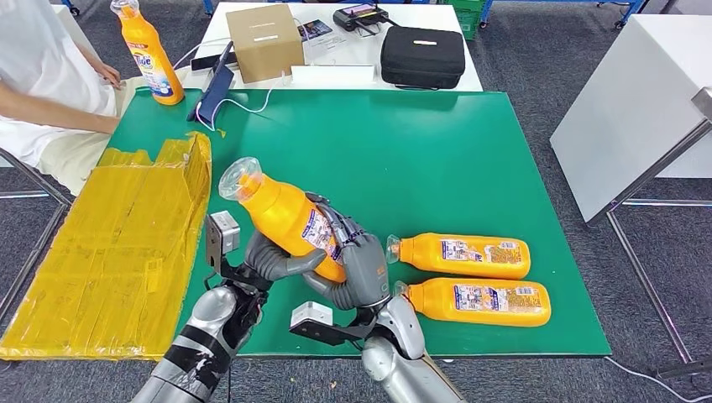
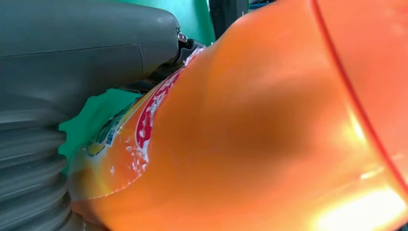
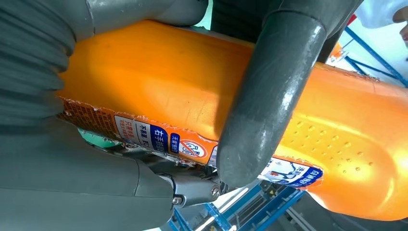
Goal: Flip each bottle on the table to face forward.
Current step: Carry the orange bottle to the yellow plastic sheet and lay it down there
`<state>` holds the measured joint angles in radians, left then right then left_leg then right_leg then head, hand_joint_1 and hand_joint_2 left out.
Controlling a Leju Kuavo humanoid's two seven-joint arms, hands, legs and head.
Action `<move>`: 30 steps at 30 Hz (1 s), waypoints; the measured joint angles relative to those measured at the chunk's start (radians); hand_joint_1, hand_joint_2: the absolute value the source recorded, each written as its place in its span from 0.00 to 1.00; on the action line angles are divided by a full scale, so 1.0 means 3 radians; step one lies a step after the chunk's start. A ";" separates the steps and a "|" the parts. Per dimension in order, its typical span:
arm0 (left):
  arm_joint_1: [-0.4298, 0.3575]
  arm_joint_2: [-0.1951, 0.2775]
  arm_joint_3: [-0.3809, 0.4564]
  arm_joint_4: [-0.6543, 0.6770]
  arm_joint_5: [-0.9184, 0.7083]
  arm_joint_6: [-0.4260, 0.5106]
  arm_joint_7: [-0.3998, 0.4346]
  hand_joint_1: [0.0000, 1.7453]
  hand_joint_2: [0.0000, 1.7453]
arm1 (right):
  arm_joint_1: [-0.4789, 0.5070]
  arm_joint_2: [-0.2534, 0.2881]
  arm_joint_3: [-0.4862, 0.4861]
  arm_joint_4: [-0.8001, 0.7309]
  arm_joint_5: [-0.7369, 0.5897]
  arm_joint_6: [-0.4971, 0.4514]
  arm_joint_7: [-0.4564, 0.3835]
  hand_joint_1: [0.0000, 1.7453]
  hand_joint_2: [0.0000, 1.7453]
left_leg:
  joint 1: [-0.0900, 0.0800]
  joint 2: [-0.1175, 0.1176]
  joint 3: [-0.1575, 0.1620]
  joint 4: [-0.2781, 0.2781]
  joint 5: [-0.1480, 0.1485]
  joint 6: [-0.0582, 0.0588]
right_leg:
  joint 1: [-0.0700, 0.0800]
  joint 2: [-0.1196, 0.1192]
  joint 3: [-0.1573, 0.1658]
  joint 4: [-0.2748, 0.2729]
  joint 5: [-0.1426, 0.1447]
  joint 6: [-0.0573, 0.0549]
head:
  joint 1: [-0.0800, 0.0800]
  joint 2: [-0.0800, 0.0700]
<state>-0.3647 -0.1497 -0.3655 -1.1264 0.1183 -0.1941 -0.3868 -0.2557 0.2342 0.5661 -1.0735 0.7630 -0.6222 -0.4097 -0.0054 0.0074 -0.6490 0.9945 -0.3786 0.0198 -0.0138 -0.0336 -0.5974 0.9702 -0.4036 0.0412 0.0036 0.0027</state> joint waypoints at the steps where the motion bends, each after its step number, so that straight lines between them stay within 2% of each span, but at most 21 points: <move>1: 0.0001 0.0000 0.0002 -0.0002 0.0001 0.0001 0.0000 1.00 1.00 | -0.0001 0.0000 0.0001 0.0000 0.0000 0.0000 0.0000 1.00 1.00 | 0.0000 0.0000 0.0000 0.0000 0.0000 0.0000 | 0.0000 0.0000 0.0000 0.0000 0.0000 0.0000 | 0.0000 0.0000; 3: 0.0009 -0.0003 0.0010 -0.0016 0.0009 0.0010 0.0001 1.00 1.00 | -0.0006 0.0000 0.0006 0.0002 0.0003 0.0000 0.0000 0.83 1.00 | 0.0000 0.0000 0.0000 0.0000 0.0000 0.0000 | 0.0000 0.0000 0.0000 0.0000 0.0000 0.0000 | 0.0000 0.0000; 5: 0.0025 -0.0006 0.0023 -0.0048 0.0019 0.0030 0.0001 1.00 1.00 | -0.0018 0.0000 0.0014 0.0005 0.0021 -0.0022 0.0004 0.33 1.00 | 0.0000 0.0000 0.0000 0.0000 0.0000 0.0000 | 0.0000 0.0000 0.0000 0.0000 0.0000 0.0000 | 0.0000 0.0000; 7: 0.0020 -0.0003 0.0056 -0.0118 -0.0089 0.0233 -0.0015 1.00 1.00 | 0.0009 -0.0002 0.0023 -0.0051 -0.0071 -0.0017 -0.0033 0.00 1.00 | 0.0000 0.0000 0.0000 0.0000 0.0000 0.0000 | 0.0000 0.0000 0.0000 0.0000 0.0000 0.0000 | 0.0001 0.0000; 12: -0.0133 0.0056 0.0187 -0.0236 -0.0936 0.1224 -0.0034 1.00 1.00 | 0.0194 -0.0045 0.0035 -0.0542 -0.0324 0.0136 -0.0104 0.00 1.00 | 0.0001 -0.0001 0.0000 0.0000 0.0000 0.0000 | 0.0001 -0.0001 -0.0001 0.0000 0.0000 0.0000 | 0.0001 0.0000; 14: -0.0205 0.0082 0.0224 -0.0241 -0.1272 0.1519 -0.0013 1.00 1.00 | 0.0237 -0.0076 0.0044 -0.0761 -0.0365 0.0191 -0.0100 0.00 1.00 | 0.0001 -0.0001 0.0000 0.0000 0.0000 0.0000 | 0.0001 -0.0001 0.0000 0.0000 0.0000 0.0000 | 0.0001 0.0000; 18: -0.0295 0.0113 0.0278 -0.0240 -0.1443 0.1647 0.0019 1.00 1.00 | 0.0280 -0.0127 0.0069 -0.1053 -0.0398 0.0247 -0.0086 0.00 1.00 | 0.0001 0.0000 0.0000 0.0000 0.0000 0.0000 | 0.0000 0.0000 0.0000 0.0000 0.0000 0.0000 | 0.0001 0.0000; 20: -0.0330 0.0126 0.0287 -0.0217 -0.1692 0.1805 0.0100 1.00 1.00 | 0.0298 -0.0149 0.0072 -0.1156 -0.0474 0.0260 -0.0111 0.00 1.00 | 0.0001 -0.0001 0.0000 0.0000 0.0000 0.0000 | 0.0000 -0.0001 0.0000 0.0000 0.0000 0.0000 | 0.0002 0.0000; 22: -0.0418 0.0155 0.0285 -0.0107 -0.2301 0.2159 0.0289 1.00 1.00 | 0.0315 -0.0174 0.0072 -0.1289 -0.0581 0.0287 -0.0144 0.00 1.00 | 0.0001 -0.0001 0.0000 0.0000 0.0001 0.0000 | 0.0000 -0.0001 0.0000 0.0000 0.0001 0.0000 | 0.0002 0.0000; 25: -0.0667 0.0252 0.0268 0.0283 -0.3983 0.2768 0.0965 1.00 1.00 | 0.0329 -0.0228 0.0070 -0.1553 -0.0730 0.0331 -0.0178 0.00 1.00 | 0.0001 0.0000 0.0001 0.0000 0.0001 0.0000 | 0.0000 0.0000 0.0001 0.0001 0.0002 0.0001 | 0.0001 0.0000; 27: -0.0821 0.0358 0.0269 0.0594 -0.5110 0.2925 0.1377 1.00 1.00 | 0.0329 -0.0269 0.0059 -0.1713 -0.0828 0.0344 -0.0197 0.00 1.00 | 0.0001 0.0002 0.0003 0.0000 0.0001 0.0000 | 0.0001 0.0001 0.0002 0.0002 0.0002 0.0001 | 0.0001 0.0000; 28: -0.0878 0.0420 0.0273 0.0749 -0.5475 0.2945 0.1491 1.00 1.00 | 0.0329 -0.0290 0.0050 -0.1782 -0.0876 0.0349 -0.0207 0.00 1.00 | 0.0001 0.0003 0.0004 0.0000 0.0001 0.0000 | 0.0001 0.0001 0.0002 0.0003 0.0002 0.0001 | 0.0001 0.0000; 30: -0.0950 0.0555 0.0278 0.1040 -0.5761 0.2955 0.1632 1.00 1.00 | 0.0333 -0.0331 0.0019 -0.1899 -0.0954 0.0358 -0.0231 0.00 1.00 | 0.0001 0.0008 0.0005 0.0000 0.0001 -0.0001 | 0.0001 0.0006 0.0000 0.0005 0.0002 0.0000 | 0.0002 0.0000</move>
<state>-0.6498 0.0168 -0.2820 -0.8144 -1.6099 0.6923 0.1028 -0.1558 0.1350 0.5718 -1.6431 0.4766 -0.5149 -0.4790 -0.0051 0.0098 -0.6475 0.9945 -0.3782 0.0196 -0.0135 -0.0320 -0.5975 0.9718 -0.4031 0.0413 0.0041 0.0027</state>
